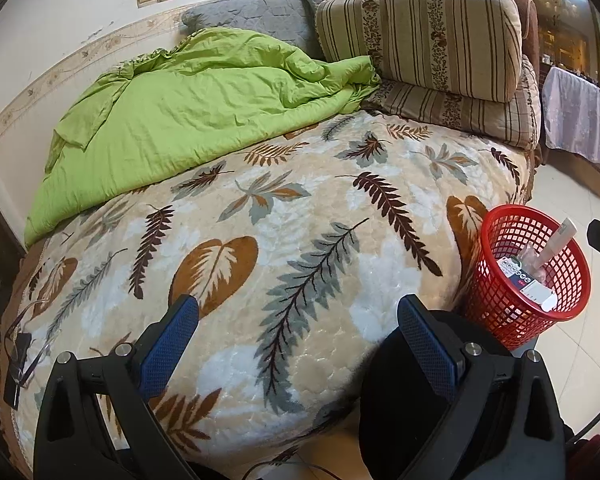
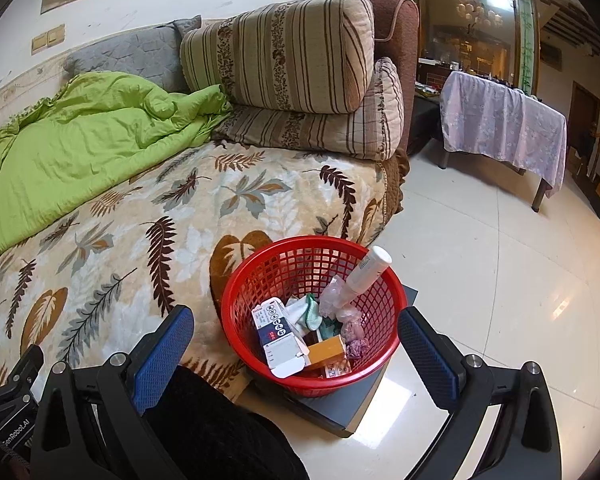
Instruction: Collect trash
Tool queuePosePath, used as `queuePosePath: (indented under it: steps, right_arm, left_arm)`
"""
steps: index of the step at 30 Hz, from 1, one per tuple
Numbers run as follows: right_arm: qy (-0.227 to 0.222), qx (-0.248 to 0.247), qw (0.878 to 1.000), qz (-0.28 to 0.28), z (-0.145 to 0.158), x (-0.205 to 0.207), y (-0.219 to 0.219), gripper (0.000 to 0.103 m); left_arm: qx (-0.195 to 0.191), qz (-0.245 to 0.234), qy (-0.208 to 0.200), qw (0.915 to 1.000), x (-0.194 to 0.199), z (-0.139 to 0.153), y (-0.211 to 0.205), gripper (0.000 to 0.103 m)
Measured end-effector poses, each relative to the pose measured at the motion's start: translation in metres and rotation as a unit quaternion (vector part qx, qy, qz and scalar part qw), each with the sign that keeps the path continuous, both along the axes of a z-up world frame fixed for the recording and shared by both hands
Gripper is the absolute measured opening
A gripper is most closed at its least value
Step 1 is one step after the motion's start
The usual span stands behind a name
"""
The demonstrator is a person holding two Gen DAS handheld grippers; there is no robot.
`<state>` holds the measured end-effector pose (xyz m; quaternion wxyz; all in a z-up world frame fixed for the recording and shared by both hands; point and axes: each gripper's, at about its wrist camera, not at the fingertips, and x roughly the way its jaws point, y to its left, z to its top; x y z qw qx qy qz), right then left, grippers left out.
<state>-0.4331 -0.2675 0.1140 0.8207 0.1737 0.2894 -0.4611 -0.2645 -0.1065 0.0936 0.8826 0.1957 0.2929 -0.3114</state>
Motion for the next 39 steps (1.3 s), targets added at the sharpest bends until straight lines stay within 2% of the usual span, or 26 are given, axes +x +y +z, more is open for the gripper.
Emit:
queuePosePath:
  steps: [39]
  right_arm:
    - [0.020, -0.009, 1.000, 0.019, -0.001, 0.013, 0.004, 0.103]
  left_arm:
    - [-0.006, 0.008, 0.007, 0.9999, 0.007, 0.000, 0.008, 0.099]
